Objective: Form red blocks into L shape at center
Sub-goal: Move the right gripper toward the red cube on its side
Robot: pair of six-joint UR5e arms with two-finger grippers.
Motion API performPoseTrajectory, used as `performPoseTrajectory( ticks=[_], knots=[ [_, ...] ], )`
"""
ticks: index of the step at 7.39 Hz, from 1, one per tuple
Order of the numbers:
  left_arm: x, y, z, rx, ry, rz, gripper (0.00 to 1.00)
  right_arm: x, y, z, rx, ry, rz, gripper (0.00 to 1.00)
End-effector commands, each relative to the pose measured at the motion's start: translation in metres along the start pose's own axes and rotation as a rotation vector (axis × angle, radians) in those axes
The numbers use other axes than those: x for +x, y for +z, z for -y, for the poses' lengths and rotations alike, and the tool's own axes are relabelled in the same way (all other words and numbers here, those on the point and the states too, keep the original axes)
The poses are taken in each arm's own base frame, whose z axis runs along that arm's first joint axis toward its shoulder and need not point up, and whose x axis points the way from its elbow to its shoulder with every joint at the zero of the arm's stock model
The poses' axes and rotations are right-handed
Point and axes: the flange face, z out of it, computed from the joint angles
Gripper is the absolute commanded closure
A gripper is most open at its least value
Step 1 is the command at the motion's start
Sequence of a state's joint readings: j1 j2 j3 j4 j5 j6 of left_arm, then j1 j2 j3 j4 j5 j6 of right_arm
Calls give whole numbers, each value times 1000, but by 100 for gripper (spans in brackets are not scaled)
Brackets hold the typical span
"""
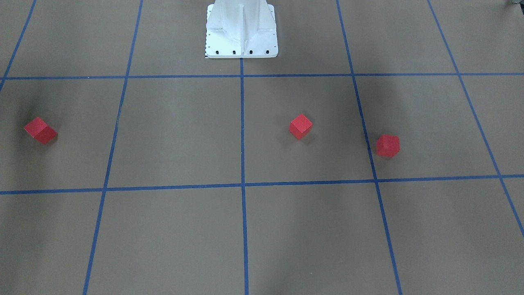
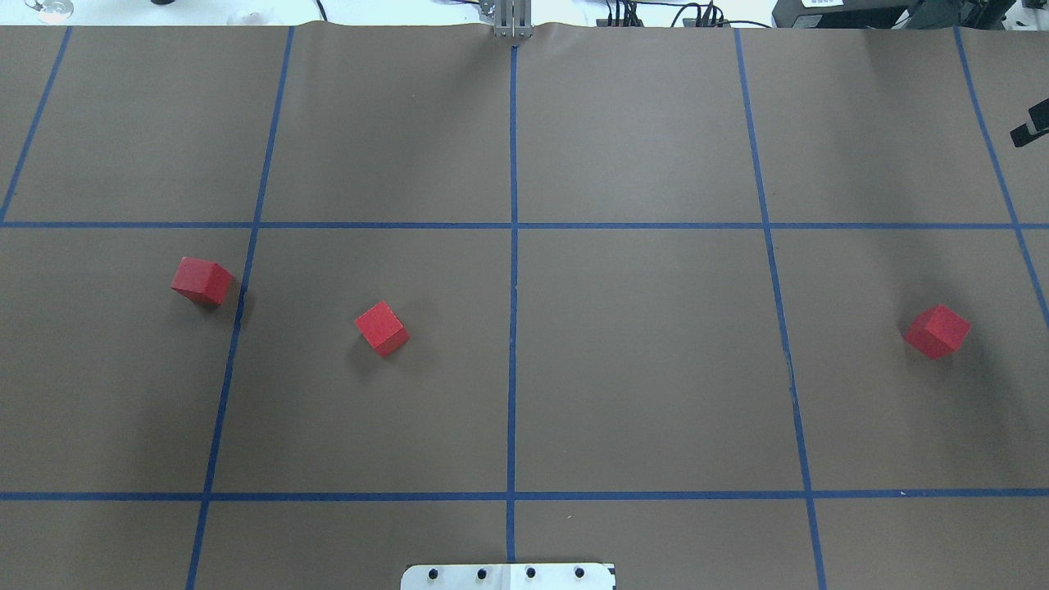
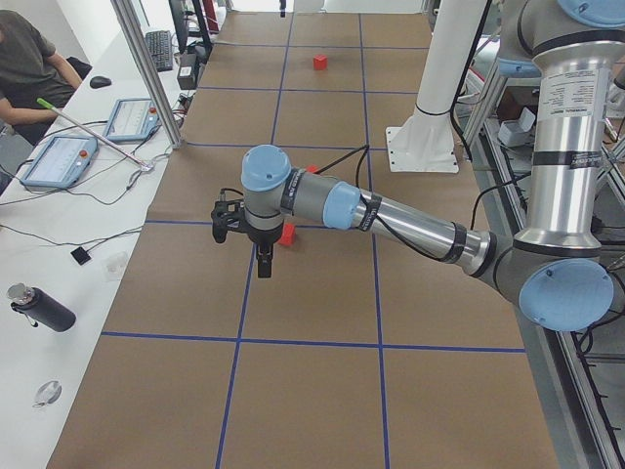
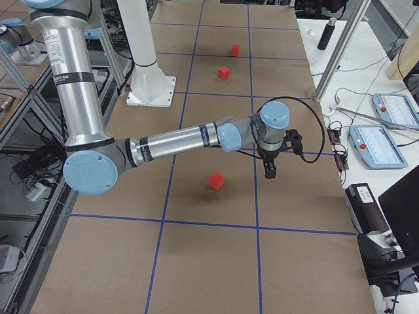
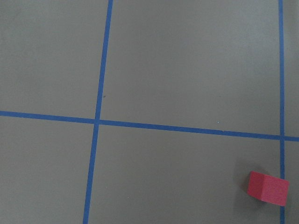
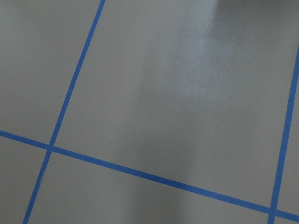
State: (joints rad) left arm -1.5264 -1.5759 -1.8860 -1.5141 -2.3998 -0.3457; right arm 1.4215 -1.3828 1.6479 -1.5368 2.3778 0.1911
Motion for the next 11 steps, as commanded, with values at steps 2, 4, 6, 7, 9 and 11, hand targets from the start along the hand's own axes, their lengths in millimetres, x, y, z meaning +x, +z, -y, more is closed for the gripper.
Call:
performPoseTrajectory(
  ticks=[2,4,6,7,9,11],
  knots=[
    [-4,11,1,-24,-26,-3,0,36,21,-37,-49,38,-97,0],
    [-7,18,-7,-36,-14,-3,0,37,31,-54,-83,65,4,0],
    [-4,16,-10,-20,5,-11,0,-34,88,-63,-48,-168,40,0],
    [-4,15,-9,-16,7,-14,0,-64,102,-80,-26,-146,54,0],
    [-3,15,-9,-14,11,-13,0,-66,99,-116,-33,-157,47,0],
    [2,10,-10,-7,21,-19,0,-79,128,-138,-88,-216,39,4]
  ],
)
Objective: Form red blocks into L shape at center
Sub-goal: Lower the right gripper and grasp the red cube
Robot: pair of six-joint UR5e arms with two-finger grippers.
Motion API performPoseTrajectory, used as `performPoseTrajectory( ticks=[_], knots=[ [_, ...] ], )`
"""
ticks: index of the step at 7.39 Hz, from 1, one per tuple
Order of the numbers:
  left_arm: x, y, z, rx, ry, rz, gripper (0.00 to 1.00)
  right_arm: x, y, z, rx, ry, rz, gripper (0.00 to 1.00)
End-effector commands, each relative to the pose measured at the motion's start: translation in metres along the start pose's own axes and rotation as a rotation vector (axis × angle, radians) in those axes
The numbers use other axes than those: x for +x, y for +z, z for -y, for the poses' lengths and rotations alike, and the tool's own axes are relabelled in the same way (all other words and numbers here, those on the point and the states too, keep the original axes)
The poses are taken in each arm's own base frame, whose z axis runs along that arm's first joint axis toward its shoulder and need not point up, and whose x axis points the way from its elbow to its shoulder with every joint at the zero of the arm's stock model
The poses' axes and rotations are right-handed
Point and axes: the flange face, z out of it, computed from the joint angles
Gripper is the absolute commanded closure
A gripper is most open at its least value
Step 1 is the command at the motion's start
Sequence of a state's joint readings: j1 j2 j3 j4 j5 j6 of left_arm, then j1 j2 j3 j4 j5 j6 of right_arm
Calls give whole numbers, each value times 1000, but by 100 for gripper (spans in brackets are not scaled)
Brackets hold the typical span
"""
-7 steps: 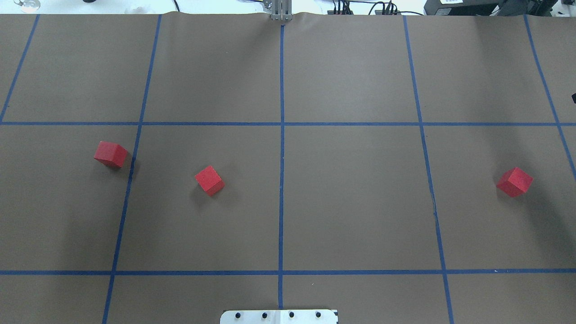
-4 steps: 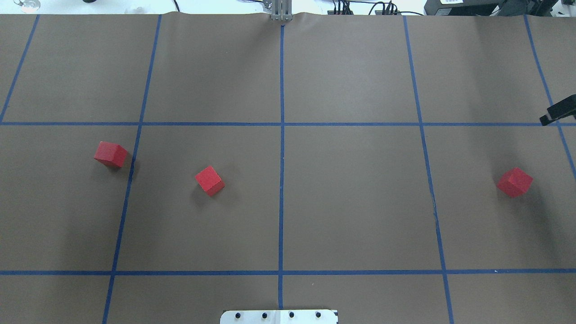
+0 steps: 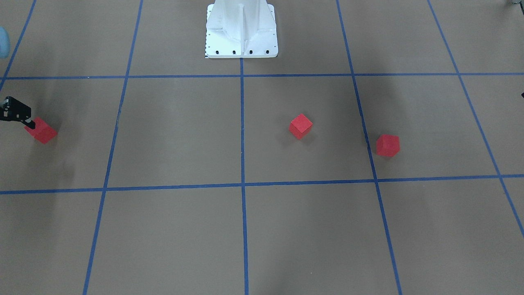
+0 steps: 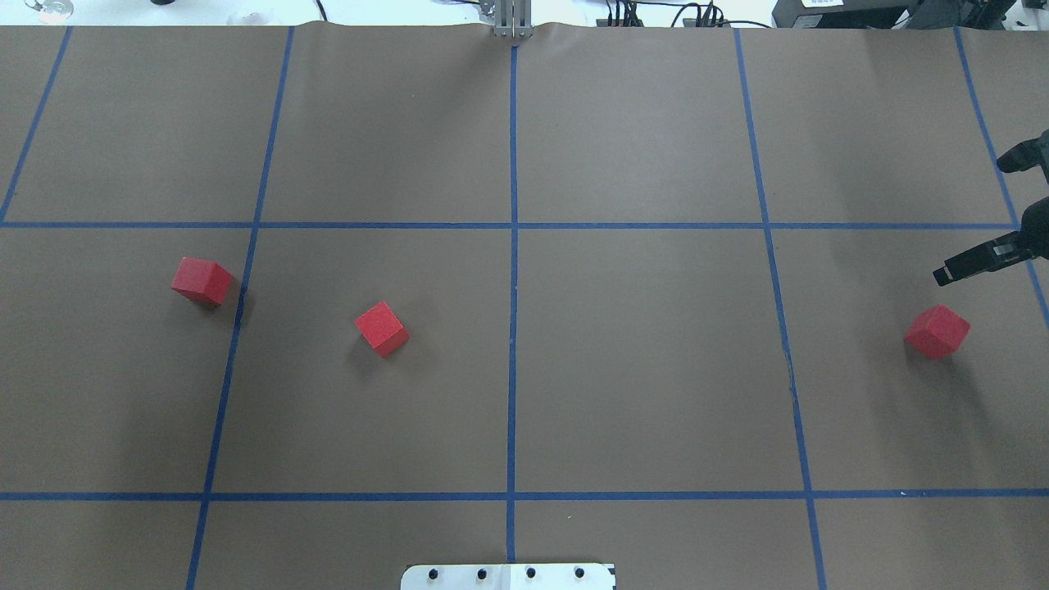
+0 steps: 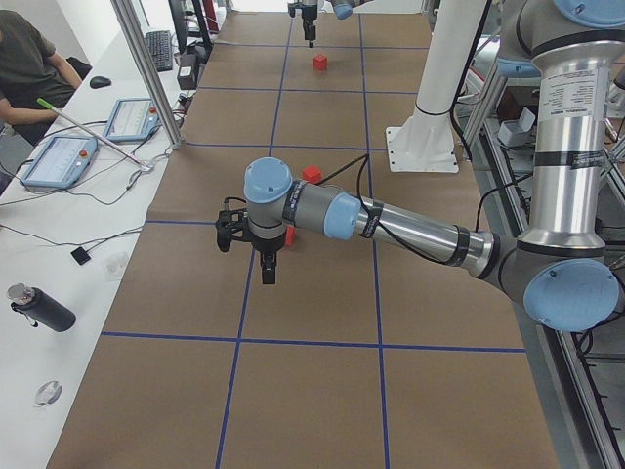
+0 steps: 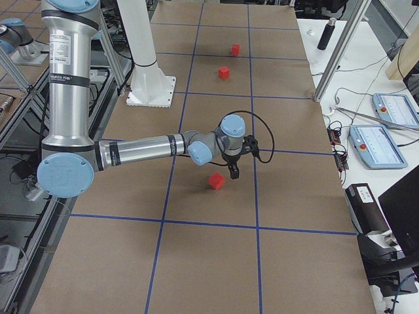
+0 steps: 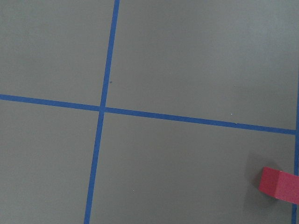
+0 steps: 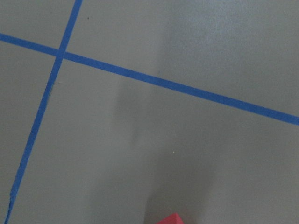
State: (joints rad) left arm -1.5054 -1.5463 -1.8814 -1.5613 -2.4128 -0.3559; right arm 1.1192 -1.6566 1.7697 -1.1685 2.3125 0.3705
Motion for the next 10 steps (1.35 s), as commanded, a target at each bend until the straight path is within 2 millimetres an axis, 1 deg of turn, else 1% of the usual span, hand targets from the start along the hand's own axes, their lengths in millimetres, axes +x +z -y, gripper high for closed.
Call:
performPoseTrajectory(
  ticks=[1,2,3,5,6,9,10],
  knots=[
    [6,-5,-1,9,13,-5,0,-26,30,-22,-27,-113,19,8],
    [5,-5,-1,10,11,-4,0,-33,43,-29,-21,-194,-10,15],
    [6,-5,-1,9,11,-4,0,-28,44,-32,-20,-295,-31,15],
    [9,-9,-2,17,17,-6,0,-25,46,-34,-26,-330,-35,15],
    [10,-9,-2,16,19,-6,0,-26,44,-32,-21,-337,-33,16],
    [13,-13,-4,23,25,-9,0,-18,51,-34,-38,-410,-51,16],
    [13,-13,-4,23,25,-9,0,-16,52,-36,-43,-424,-52,13]
  ],
)
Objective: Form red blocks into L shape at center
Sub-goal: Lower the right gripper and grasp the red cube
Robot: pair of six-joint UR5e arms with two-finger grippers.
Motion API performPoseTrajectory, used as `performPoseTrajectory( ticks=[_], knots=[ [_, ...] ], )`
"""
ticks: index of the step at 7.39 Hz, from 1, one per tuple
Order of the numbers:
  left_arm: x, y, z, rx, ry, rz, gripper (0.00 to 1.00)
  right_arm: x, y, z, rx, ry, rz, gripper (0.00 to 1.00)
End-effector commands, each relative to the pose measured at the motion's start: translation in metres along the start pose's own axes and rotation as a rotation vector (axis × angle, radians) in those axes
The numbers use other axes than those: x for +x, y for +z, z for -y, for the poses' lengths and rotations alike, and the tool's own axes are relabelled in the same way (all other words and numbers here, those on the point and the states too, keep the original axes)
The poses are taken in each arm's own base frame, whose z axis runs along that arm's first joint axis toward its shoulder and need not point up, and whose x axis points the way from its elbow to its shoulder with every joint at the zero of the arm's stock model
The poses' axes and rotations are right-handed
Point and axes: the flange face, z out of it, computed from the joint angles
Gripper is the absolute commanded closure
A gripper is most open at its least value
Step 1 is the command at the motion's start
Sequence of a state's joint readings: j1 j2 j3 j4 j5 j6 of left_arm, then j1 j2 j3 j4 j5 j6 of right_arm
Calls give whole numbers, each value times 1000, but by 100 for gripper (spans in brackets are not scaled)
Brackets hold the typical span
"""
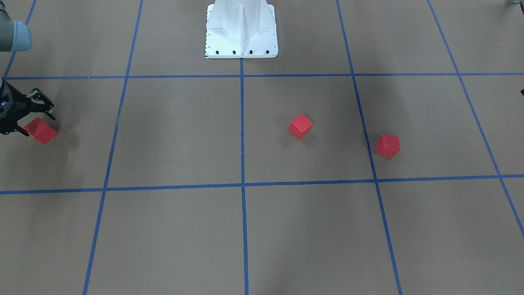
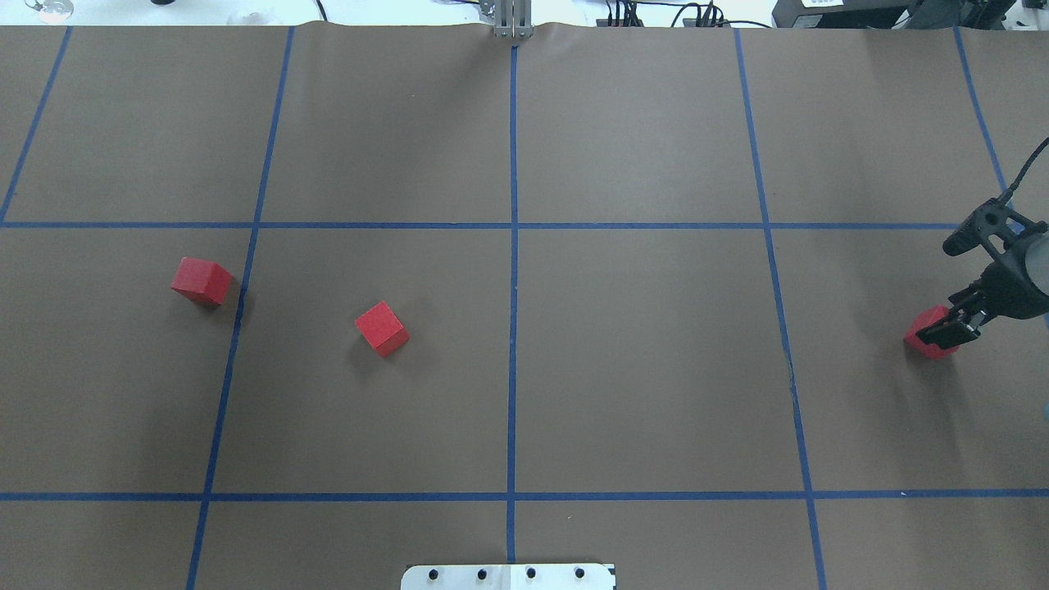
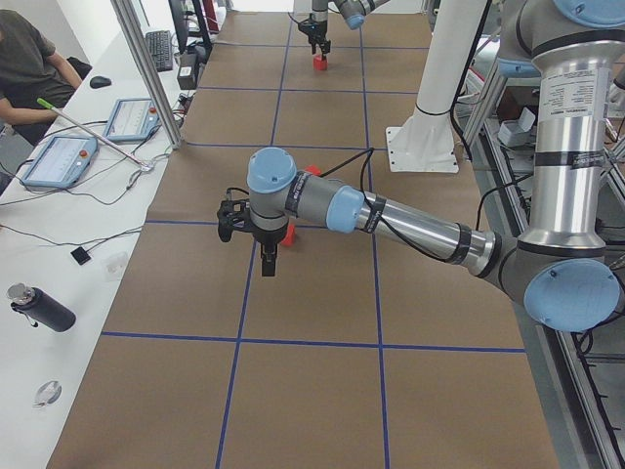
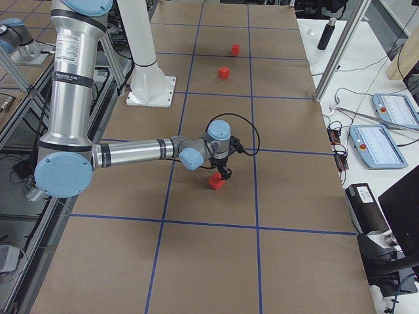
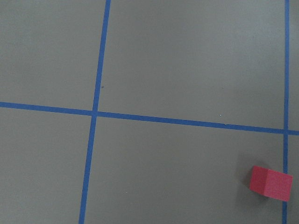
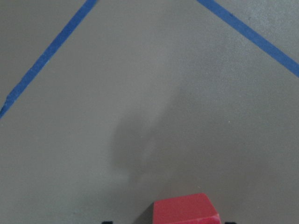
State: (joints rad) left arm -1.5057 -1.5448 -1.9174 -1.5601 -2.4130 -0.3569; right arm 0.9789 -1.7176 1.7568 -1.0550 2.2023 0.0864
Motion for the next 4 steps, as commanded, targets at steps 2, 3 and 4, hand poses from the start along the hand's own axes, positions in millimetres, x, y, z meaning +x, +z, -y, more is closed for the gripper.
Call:
performPoseTrajectory(
  ticks=[2,3,4],
  knots=[
    [1,-2,0,3,4,-1,0,6,10,-10,-26,-28,-3,2],
    [1,-2,0,3,2,-1,0,12,19,-11,-41,-40,-2,2],
    [1,-2,0,3,2,-1,0,16,25,-11,-50,-52,-2,2]
  ],
)
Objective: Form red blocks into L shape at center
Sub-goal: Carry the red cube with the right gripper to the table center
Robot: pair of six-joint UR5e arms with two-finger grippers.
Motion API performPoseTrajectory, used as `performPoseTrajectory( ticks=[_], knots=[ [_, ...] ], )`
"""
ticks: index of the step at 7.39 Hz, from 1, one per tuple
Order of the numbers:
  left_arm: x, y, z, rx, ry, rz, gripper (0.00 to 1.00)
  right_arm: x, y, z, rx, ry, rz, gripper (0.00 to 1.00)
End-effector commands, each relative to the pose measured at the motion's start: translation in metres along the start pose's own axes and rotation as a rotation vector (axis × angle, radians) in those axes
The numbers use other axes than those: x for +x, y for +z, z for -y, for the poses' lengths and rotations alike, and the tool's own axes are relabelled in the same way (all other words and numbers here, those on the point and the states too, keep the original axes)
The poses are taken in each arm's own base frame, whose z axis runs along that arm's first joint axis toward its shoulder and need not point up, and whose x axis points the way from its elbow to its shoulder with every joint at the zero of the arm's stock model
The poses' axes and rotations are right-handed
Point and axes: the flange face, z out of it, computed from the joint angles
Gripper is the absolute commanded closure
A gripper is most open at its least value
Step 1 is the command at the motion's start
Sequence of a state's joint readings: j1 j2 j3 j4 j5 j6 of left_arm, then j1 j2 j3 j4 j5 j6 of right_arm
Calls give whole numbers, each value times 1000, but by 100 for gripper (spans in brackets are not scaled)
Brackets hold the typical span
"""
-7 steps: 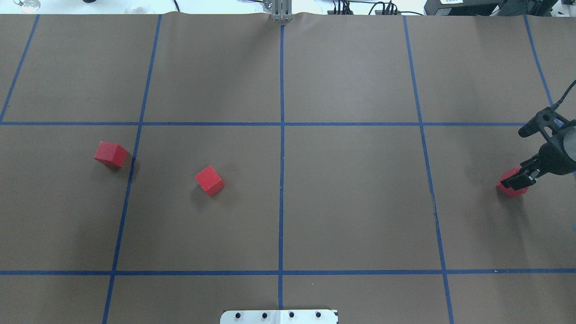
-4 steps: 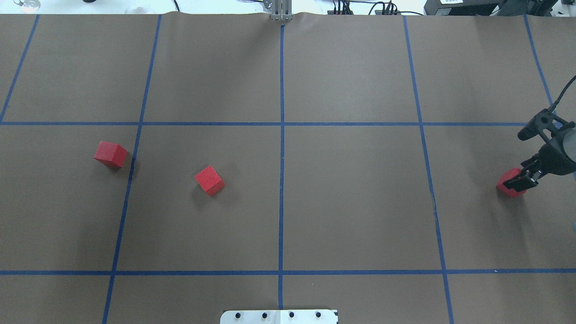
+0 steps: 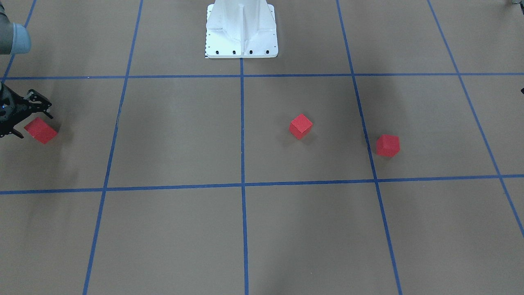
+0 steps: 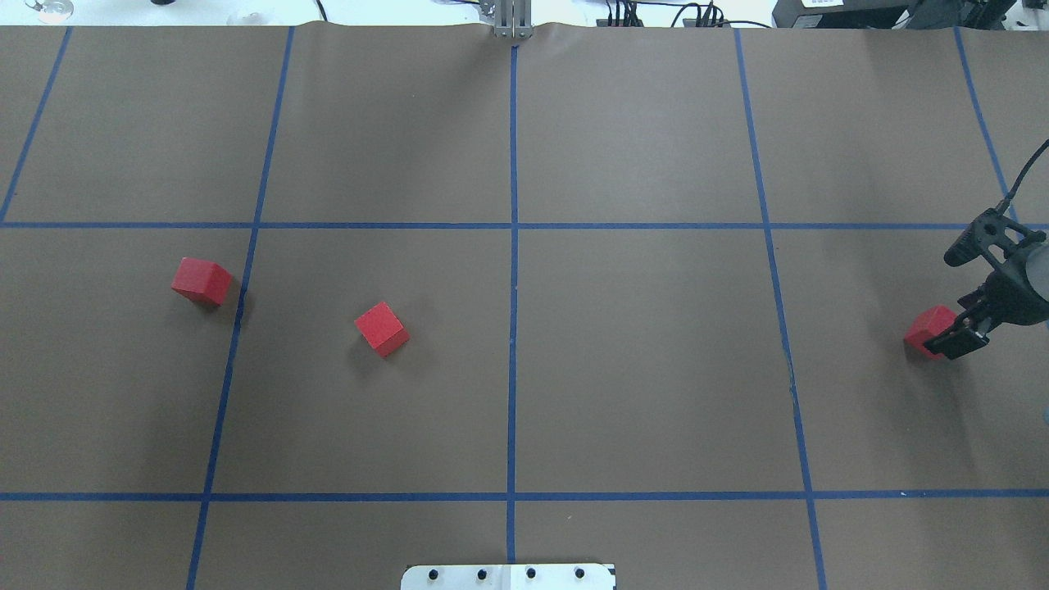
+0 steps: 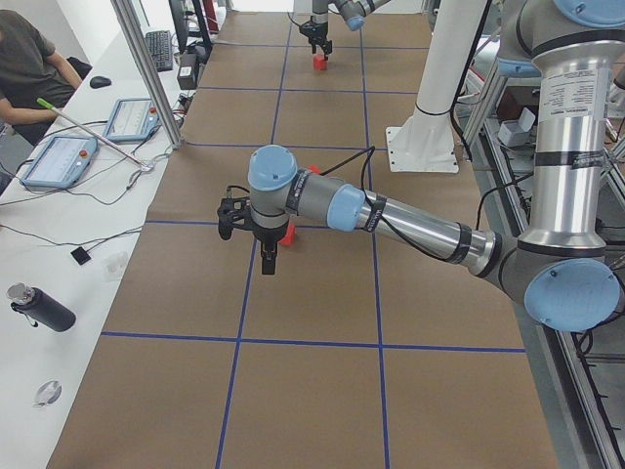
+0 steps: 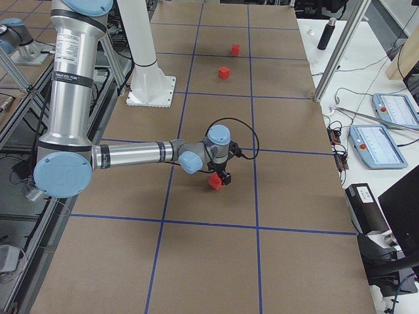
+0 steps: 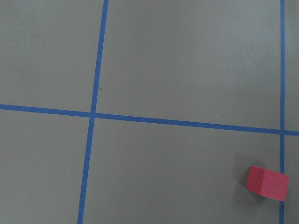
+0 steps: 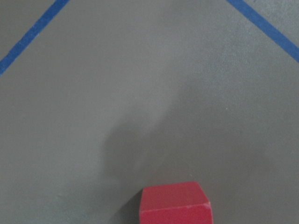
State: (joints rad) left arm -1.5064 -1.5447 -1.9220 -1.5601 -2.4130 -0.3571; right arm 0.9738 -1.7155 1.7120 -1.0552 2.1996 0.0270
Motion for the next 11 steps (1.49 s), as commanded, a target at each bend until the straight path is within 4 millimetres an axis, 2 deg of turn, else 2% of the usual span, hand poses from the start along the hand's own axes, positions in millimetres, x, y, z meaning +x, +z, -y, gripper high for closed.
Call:
performPoseTrajectory(
  ticks=[1,2,3,5,6,7,8,10,11],
  knots=[
    [0,0,0,0,0,0,0,10,16,-6,-30,-2,1,8],
    [0,0,0,0,0,0,0,10,16,-7,-30,-2,4,60],
    [1,1,0,-1,1,0,0,7,14,-6,-26,-2,20,100],
    [1,1,0,-2,1,-2,0,1,4,-5,-12,13,52,100],
    [1,-1,0,2,3,-3,0,-1,-28,9,23,84,98,100],
    [5,-4,-1,6,9,-7,0,-14,-54,47,41,200,109,100],
    [9,-4,-3,-11,9,-51,0,-19,-64,85,55,300,89,100],
    [14,-5,-4,-24,13,-88,0,-35,-85,137,102,489,84,100],
    [17,-5,-6,-38,12,-122,0,-49,-93,158,120,569,106,100]
  ],
)
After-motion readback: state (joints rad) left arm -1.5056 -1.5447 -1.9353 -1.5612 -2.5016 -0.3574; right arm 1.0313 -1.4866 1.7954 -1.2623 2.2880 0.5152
